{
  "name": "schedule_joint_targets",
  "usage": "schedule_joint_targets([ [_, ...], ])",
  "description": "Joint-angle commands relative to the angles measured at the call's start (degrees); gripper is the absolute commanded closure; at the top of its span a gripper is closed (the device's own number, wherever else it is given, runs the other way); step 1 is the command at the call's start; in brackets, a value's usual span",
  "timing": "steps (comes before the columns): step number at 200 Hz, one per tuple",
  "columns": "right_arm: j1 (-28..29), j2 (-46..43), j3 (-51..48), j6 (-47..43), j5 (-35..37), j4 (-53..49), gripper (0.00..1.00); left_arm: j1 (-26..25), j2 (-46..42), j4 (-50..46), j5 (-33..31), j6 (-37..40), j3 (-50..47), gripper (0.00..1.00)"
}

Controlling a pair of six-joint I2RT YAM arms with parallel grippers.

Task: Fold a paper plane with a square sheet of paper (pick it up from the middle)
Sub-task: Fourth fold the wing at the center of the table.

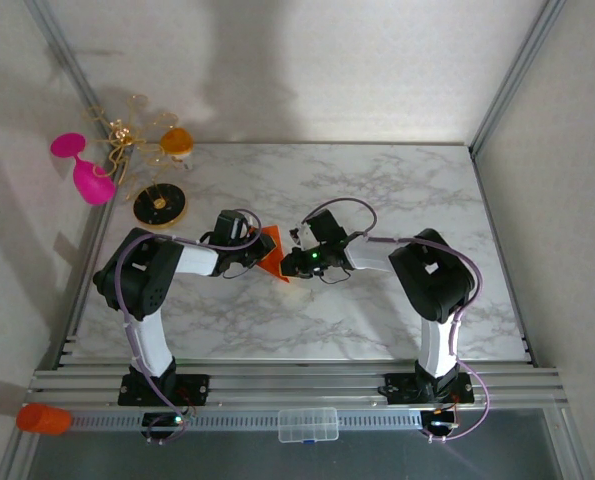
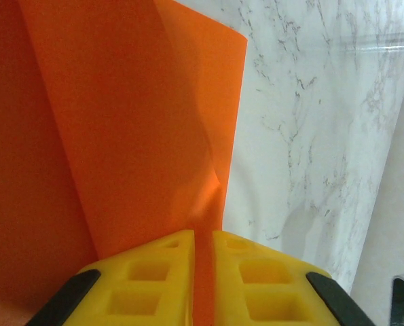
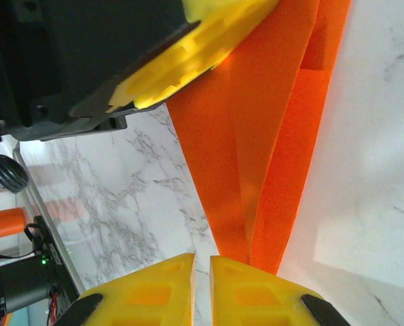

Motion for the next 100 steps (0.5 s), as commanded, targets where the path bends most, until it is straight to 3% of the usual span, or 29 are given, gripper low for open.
schedule_joint_targets([
  [1,0.5,1.8,-0.9,0.3,-1.2,-0.3,0.85,0.3,0.3,0.0,-0.2,-0.5,-0.1,0.84],
  [100,1.9,3.9,-1.4,0.1,-0.8,-1.0,0.86,0.3,0.2,0.5,0.0,-1.2,-0.1,0.84],
])
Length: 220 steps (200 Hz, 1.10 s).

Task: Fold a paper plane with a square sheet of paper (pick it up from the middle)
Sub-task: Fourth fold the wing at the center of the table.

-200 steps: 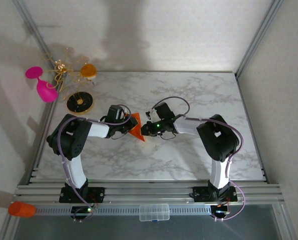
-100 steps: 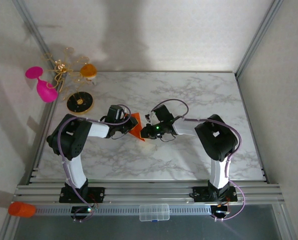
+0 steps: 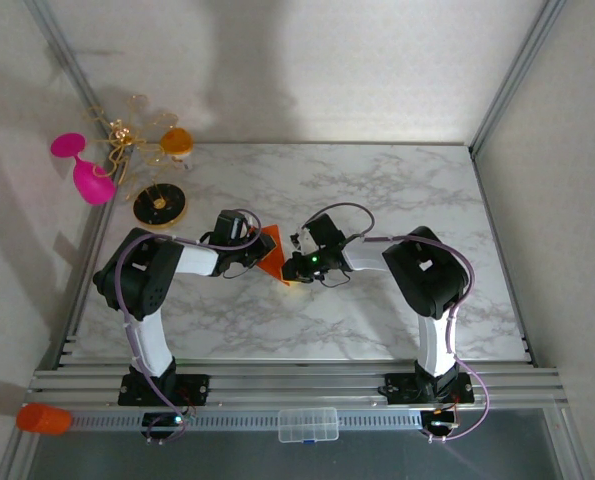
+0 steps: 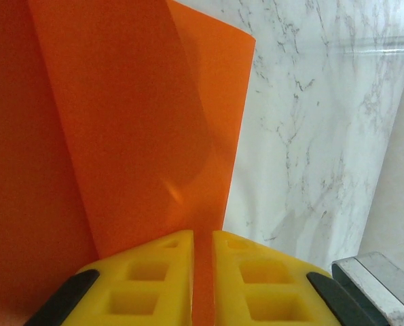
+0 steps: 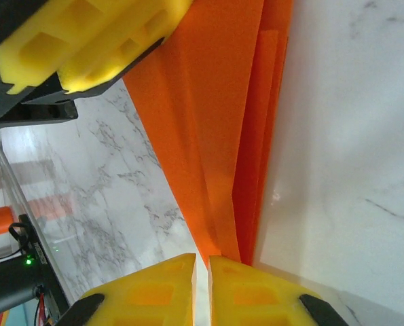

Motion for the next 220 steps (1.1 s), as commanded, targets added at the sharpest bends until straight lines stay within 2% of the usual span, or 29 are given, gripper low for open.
schedule_joint_targets([
  [1,1.7,1.5,-0.9,0.1,-0.8,-1.1,0.86,0.3,0.2,0.2,0.0,-0.6,0.0,0.84],
  [52,2.0,2.6,-0.3,-0.4,0.2,-2.5,0.86,0.2,0.2,0.3,0.1,-0.6,0.1,0.84],
  [101,2.0,2.6,1.7,-4.3,6.3,-9.7,0.86,0.2,-1.5,-0.8,0.0,0.3,1.0,0.84],
  [158,0.8,0.9,1.7,-12.1,6.6,-15.3,0.86,0.2,-3.3,-2.3,0.2,3.3,1.4,0.83],
  [220,-2.2,-0.1,1.9,-14.9,6.7,-17.4,0.86,0.2,-8.2,-2.7,1.4,8.7,-0.8,0.82],
])
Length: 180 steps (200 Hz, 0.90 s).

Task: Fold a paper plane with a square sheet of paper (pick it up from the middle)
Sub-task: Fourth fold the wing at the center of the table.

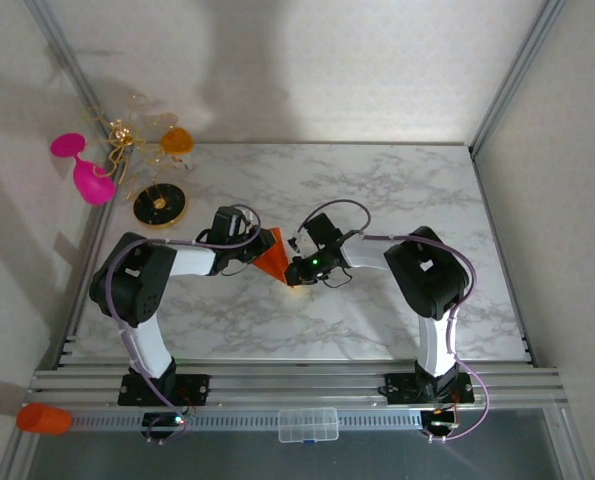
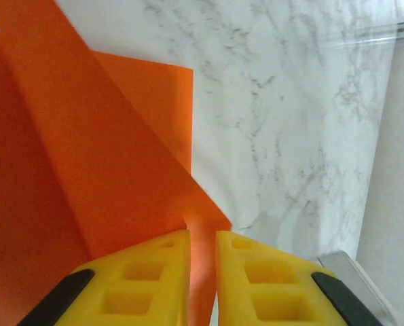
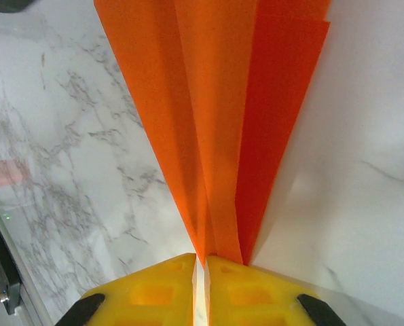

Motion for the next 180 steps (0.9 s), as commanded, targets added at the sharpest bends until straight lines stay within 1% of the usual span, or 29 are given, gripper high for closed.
schedule_joint_targets([
  [1,-1.7,0.3,-0.7,-2.8,3.8,-6.9,0.86,0.2,-4.1,-1.1,1.3,4.2,-0.8,0.82],
  [36,-2.3,0.4,-0.7,-4.3,2.5,-8.0,0.86,-0.3,-5.9,1.1,2.3,6.2,-3.4,0.82],
  [71,-2.9,0.7,-0.5,-5.1,2.6,-8.6,0.86,-2.6,-2.9,1.8,2.6,8.1,-1.8,0.83],
  [89,-2.9,1.0,-0.4,-5.0,2.6,-8.6,0.86,-4.1,-0.5,2.8,3.5,7.9,0.2,0.83],
  [118,-2.9,1.3,-0.6,-4.8,2.5,-8.3,0.86,-5.8,2.5,3.4,3.1,7.0,1.4,0.84],
  [180,-3.1,1.3,-1.8,-5.1,2.6,-7.9,0.86,-6.1,5.9,4.5,1.5,4.1,2.4,0.85],
])
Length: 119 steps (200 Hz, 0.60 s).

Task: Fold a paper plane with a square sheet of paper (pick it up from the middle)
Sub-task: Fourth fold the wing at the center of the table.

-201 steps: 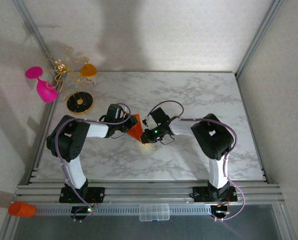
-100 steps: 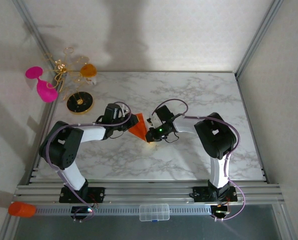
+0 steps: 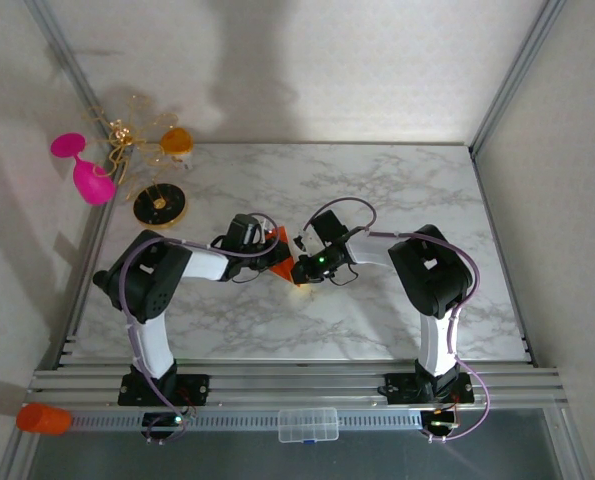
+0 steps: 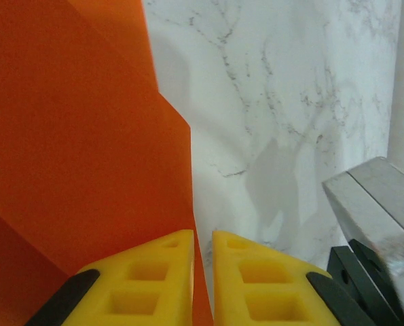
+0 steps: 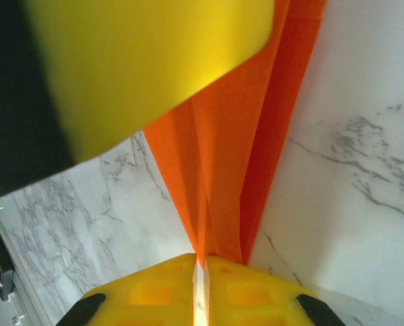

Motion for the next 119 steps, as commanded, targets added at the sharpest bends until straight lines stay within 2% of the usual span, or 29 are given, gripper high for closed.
schedule_joint_targets([
  [1,-0.9,1.5,-2.0,-1.2,3.8,-4.8,0.86,-0.3,1.4,2.0,-0.9,-1.4,1.8,0.85],
  [66,-1.5,-0.4,-3.4,-0.4,3.0,-2.7,0.86,-0.4,3.6,-0.8,-3.4,-2.9,3.1,0.85],
  [119,-2.6,-8.4,-5.2,10.2,-1.1,11.0,0.83,-0.4,4.3,-1.8,-4.1,-3.3,2.6,0.85],
])
